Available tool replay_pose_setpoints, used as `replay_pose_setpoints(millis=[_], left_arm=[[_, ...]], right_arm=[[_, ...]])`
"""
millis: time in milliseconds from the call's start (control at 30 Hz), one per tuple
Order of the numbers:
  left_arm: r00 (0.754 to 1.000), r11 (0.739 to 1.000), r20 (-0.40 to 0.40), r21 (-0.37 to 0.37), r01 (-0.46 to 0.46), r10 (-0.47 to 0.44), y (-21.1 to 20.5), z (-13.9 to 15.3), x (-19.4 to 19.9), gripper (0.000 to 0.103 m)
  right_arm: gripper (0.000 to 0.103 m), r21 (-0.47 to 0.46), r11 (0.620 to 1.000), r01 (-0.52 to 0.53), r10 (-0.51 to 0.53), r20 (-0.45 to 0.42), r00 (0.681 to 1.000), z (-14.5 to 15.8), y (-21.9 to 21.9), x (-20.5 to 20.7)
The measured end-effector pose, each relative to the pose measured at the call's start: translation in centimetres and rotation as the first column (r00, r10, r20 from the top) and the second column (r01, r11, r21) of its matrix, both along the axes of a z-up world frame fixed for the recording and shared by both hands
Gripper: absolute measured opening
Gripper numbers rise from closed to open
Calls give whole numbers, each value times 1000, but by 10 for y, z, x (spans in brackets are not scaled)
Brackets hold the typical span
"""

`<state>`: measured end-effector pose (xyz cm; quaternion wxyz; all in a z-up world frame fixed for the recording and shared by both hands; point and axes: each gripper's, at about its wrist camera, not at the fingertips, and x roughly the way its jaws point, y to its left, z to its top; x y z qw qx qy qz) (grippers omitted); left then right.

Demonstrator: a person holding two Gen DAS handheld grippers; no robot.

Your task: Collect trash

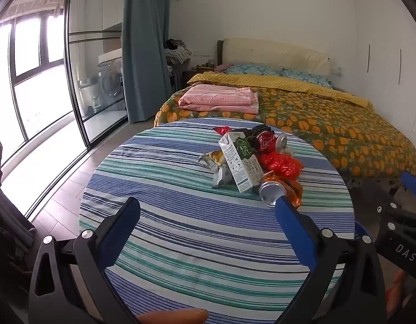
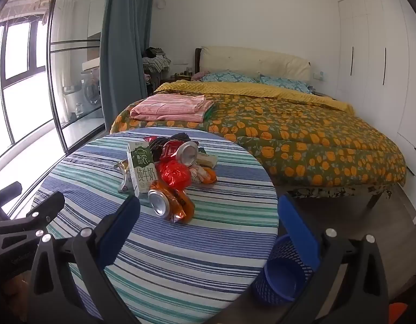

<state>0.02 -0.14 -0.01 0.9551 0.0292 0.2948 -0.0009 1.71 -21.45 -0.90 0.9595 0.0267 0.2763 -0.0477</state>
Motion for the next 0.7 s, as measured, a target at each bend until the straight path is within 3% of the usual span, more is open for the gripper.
replay_pose_setpoints(millis=[100, 167, 700], left_arm=[[1000, 1000, 0, 19, 0, 0, -9, 0, 1, 99], [1000, 999, 17, -31, 7, -6, 1, 3, -7, 99], [1000, 999, 1, -35, 6, -6, 3, 2, -7, 99]], right_arm=[[98, -3, 1000, 2, -2, 3, 1000, 0, 0, -1], [98, -3, 1000, 1, -1, 3, 1000, 0, 0, -1], [98, -1, 1000, -3, 3, 4, 1000, 0, -1, -4]])
